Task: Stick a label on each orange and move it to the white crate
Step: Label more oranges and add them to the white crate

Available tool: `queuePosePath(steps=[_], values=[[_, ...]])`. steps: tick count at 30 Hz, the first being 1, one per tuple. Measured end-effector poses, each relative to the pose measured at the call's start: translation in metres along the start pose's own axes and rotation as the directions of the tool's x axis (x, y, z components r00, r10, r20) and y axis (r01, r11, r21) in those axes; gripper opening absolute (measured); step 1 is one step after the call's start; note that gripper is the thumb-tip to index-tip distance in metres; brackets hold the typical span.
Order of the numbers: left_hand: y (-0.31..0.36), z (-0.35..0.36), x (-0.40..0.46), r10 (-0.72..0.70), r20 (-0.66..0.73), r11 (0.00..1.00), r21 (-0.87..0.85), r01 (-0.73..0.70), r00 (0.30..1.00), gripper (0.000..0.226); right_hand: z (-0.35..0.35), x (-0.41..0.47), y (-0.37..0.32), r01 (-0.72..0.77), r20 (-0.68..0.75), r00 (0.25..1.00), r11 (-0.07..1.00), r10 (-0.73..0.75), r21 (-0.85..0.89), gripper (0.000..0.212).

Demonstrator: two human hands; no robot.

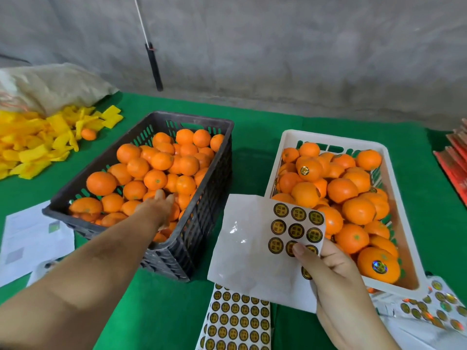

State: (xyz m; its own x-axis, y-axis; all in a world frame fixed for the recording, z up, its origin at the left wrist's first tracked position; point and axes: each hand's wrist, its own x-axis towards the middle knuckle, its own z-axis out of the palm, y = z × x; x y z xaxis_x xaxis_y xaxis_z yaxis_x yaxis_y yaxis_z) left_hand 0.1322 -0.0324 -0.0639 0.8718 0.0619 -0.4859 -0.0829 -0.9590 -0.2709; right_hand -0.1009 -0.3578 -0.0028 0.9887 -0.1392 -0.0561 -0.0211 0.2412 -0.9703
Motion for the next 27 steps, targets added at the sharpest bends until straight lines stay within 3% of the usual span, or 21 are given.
queuePosePath(steps=[3,6,7,8,9,10,11,12,13,14,15,16,19,21,23,24,25,26,27], values=[[0.000,0.003,0.004,0.105,-0.055,0.993,-0.041,-0.107,0.993,0.071,0.002,-0.001,-0.002,-0.012,0.006,1.000,0.999,0.012,0.036,0.044],[0.004,0.004,0.002,0.057,-0.088,0.998,-0.011,-0.058,0.994,0.065,0.006,-0.004,-0.005,-0.014,0.017,1.000,0.998,0.014,0.055,0.042],[0.005,-0.002,-0.002,0.018,-0.131,0.989,-0.140,-0.036,0.991,0.052,0.006,-0.005,-0.007,-0.010,0.014,1.000,0.999,0.009,0.051,0.041],[0.005,-0.010,-0.008,-0.033,-0.198,0.918,-0.394,-0.049,0.980,0.041,0.006,-0.006,-0.009,-0.003,0.010,1.000,0.999,0.002,0.043,0.041],[0.003,-0.019,-0.017,-0.097,-0.264,0.726,-0.679,-0.114,0.960,0.037,0.004,-0.007,-0.010,0.006,0.006,1.000,0.999,-0.006,0.034,0.041],[0.003,-0.030,-0.032,-0.177,-0.306,0.447,-0.872,-0.201,0.936,0.037,0.002,-0.008,-0.012,0.021,0.004,1.000,0.999,-0.021,0.028,0.042],[0.004,-0.043,-0.053,-0.221,-0.307,0.172,-0.946,-0.273,0.926,0.038,0.000,-0.009,-0.013,0.040,0.004,0.999,0.999,-0.041,0.025,0.043],[0.006,-0.054,-0.076,-0.186,-0.300,-0.067,-0.946,-0.316,0.936,0.045,-0.002,-0.010,-0.015,0.061,0.015,0.998,0.998,-0.061,0.018,0.043],[0.011,-0.062,-0.099,-0.065,-0.328,-0.270,-0.903,-0.334,0.942,0.054,-0.002,-0.012,-0.017,0.081,0.036,0.996,0.997,-0.081,0.003,0.043],[0.018,-0.066,-0.121,0.074,-0.384,-0.422,-0.848,-0.320,0.920,0.066,-0.004,-0.014,-0.019,0.098,0.066,0.993,0.995,-0.096,-0.025,0.041],[0.026,-0.067,-0.143,0.172,-0.443,-0.494,-0.812,-0.312,0.880,0.078,-0.005,-0.016,-0.021,0.111,0.110,0.989,0.992,-0.104,-0.059,0.039],[0.034,-0.066,-0.164,0.231,-0.492,-0.504,-0.799,-0.329,0.840,0.084,-0.008,-0.018,-0.023,0.120,0.169,0.980,0.988,-0.103,-0.093,0.038],[0.056,-0.054,-0.213,0.469,-0.521,-0.353,-0.851,-0.389,0.713,0.071,-0.012,-0.024,-0.030,0.137,0.323,0.943,0.975,-0.075,-0.173,0.042],[0.066,-0.041,-0.235,0.519,-0.485,-0.336,-0.873,-0.354,0.704,0.071,-0.011,-0.025,-0.033,0.157,0.324,0.942,0.965,-0.082,-0.211,0.047],[0.076,-0.031,-0.249,0.468,-0.480,-0.362,-0.870,-0.335,0.742,0.069,-0.009,-0.029,-0.032,0.217,0.187,0.970,0.893,-0.153,-0.395,0.050],[0.080,-0.027,-0.253,0.440,-0.479,-0.365,-0.868,-0.335,0.760,0.067,-0.007,-0.032,-0.032,0.279,0.088,0.956,0.766,-0.281,-0.580,0.046],[0.084,-0.024,-0.257,0.417,-0.481,-0.349,-0.868,-0.352,0.771,0.066,-0.004,-0.036,-0.032,0.336,0.059,0.892,0.569,-0.449,-0.751,0.040],[0.087,-0.023,-0.261,0.396,-0.486,-0.316,-0.869,-0.381,0.779,0.067,0.000,-0.039,-0.032,0.387,0.109,0.803,0.374,-0.586,-0.843,0.034],[0.088,-0.021,-0.264,0.382,-0.496,-0.291,-0.866,-0.408,0.780,0.070,0.004,-0.042,-0.032,0.449,0.198,0.734,0.245,-0.650,-0.859,0.032]])
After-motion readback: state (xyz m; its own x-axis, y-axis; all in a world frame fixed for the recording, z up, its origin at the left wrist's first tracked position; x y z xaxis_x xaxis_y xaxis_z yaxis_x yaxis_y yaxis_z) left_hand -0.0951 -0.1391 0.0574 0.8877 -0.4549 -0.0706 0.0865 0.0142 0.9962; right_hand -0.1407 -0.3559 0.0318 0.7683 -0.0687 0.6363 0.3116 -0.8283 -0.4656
